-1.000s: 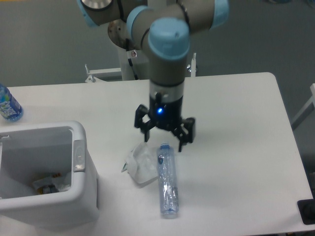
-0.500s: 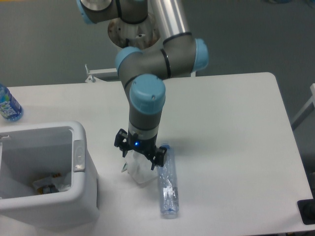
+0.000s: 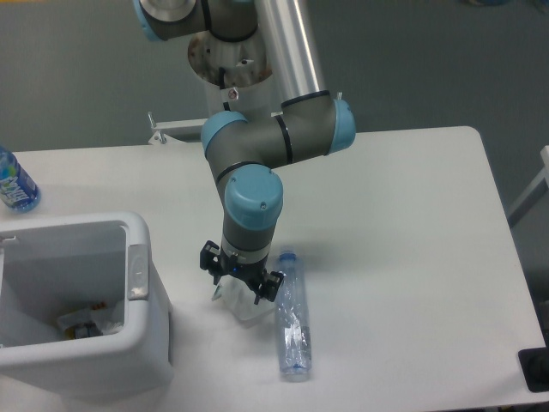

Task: Place the trash in the trash can
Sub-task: 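Close the gripper on the white tissue and lift it, then carry the tissue over the white bin and lower it in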

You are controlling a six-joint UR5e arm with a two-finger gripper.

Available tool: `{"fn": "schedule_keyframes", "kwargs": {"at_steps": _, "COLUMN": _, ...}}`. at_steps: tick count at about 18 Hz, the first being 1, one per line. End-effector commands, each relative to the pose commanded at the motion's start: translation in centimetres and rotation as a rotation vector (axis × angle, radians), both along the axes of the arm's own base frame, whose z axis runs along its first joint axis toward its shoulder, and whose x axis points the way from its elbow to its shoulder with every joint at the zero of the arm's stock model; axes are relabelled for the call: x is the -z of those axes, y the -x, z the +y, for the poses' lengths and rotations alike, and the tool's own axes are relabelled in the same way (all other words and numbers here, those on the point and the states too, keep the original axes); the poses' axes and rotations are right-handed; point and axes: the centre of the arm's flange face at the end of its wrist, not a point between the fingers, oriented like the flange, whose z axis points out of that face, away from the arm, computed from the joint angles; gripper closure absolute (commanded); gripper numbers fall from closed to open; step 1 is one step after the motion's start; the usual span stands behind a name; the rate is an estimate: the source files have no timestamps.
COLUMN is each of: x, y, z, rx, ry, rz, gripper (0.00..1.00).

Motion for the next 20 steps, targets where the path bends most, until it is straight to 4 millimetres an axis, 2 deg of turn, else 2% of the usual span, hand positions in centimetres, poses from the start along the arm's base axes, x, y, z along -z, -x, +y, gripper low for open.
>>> {"fn": "schedule_keyframes", "kwargs": {"at_steps": 2, "x": 0.0, "y": -0.1, "z": 0.0, "rx": -0.024, "ry": 0.002, "rz": -0.004, "gripper": 0.79}}
{"fn": "schedule_keyframes", "kwargs": {"at_steps": 4, "x": -0.3, "y": -0.2, "z": 0.1, "rx": -0.029, "ry": 0.0, "rz": -0.005, "gripper": 0.87}}
{"fn": "schedule_keyframes", "kwargs": {"at_steps": 7, "x": -0.8, "y": -1.0, "z": 0.0, "rx": -0.019, "ry": 0.001, "rz": -0.009, "gripper": 0.91}}
{"fn": "schedule_keyframes", "kwargs": {"at_steps": 10, "x": -2.7, "y": -2.0, "z": -0.9, "rx": -0.013, "ry": -0.02, "rz": 0.001, "gripper": 0.91}}
{"fn": "schedule_keyframes", "kwargs": {"at_steps": 13, "x": -8.0, "y": -2.2, "z": -1.2, "rx": -0.015, "ry": -0.12, "rz": 0.025, "gripper": 0.91}}
{"fn": "schedule_keyframes", "kwargs": {"at_steps": 14, "x": -9.4, "y": -2.3, "z": -1.2, "rx": -0.016, "ry": -0.169, "rz": 0.002, "gripper": 0.91}}
{"fn": "schedule_keyframes", "kwargs": {"at_steps": 16, "x": -11.4, "y": -1.4, "z": -1.1, "rx": -0.037, "ry": -0.266, "rz": -0.064, "gripper": 0.9}}
{"fn": "schedule_keyframes", "kwargs": {"at_steps": 17, "x": -13.3, "y": -1.0, "z": -1.3, "rx": -0.063, "ry": -0.317, "rz": -0.082, "gripper": 0.9}}
{"fn": "schedule_keyframes", "kwargs": {"at_steps": 20, "x": -21.0, "y": 0.9, "z": -1.5, "rx": -0.164, "ry": -0.462, "rz": -0.078, "gripper": 0.89}}
